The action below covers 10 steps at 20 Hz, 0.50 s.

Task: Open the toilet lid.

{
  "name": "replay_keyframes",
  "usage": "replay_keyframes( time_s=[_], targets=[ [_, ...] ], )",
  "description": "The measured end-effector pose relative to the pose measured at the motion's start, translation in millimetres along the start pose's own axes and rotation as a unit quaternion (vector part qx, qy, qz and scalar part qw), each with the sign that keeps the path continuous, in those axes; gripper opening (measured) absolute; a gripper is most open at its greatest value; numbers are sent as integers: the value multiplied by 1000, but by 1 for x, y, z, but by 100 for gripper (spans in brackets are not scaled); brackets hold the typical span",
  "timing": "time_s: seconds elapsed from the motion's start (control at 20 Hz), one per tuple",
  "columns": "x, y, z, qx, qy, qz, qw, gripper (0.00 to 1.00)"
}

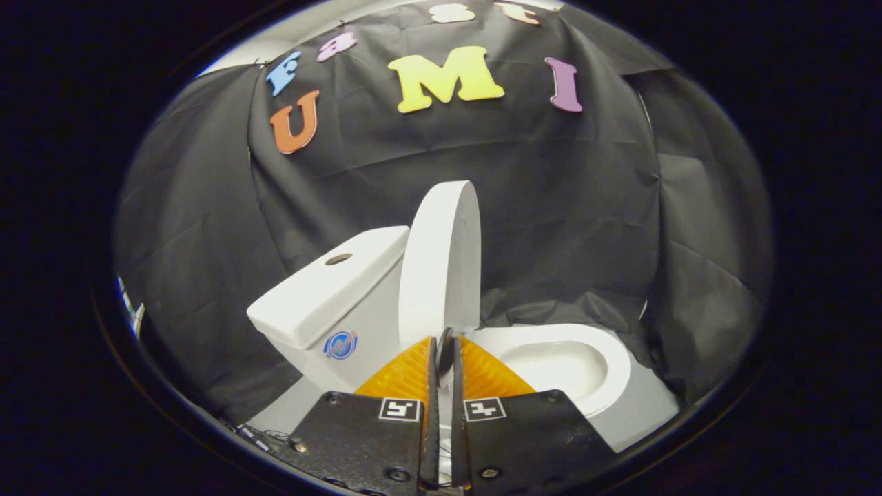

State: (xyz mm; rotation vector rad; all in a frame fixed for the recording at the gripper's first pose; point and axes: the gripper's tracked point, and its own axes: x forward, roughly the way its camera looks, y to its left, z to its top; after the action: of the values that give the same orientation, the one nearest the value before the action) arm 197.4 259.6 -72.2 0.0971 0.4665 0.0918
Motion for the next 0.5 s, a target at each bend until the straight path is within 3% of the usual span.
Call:
replay_keyframes(
  time_s=[0.5],
  targets=[
    [3,25,0,-36,-5,3,999,10]
  ],
)
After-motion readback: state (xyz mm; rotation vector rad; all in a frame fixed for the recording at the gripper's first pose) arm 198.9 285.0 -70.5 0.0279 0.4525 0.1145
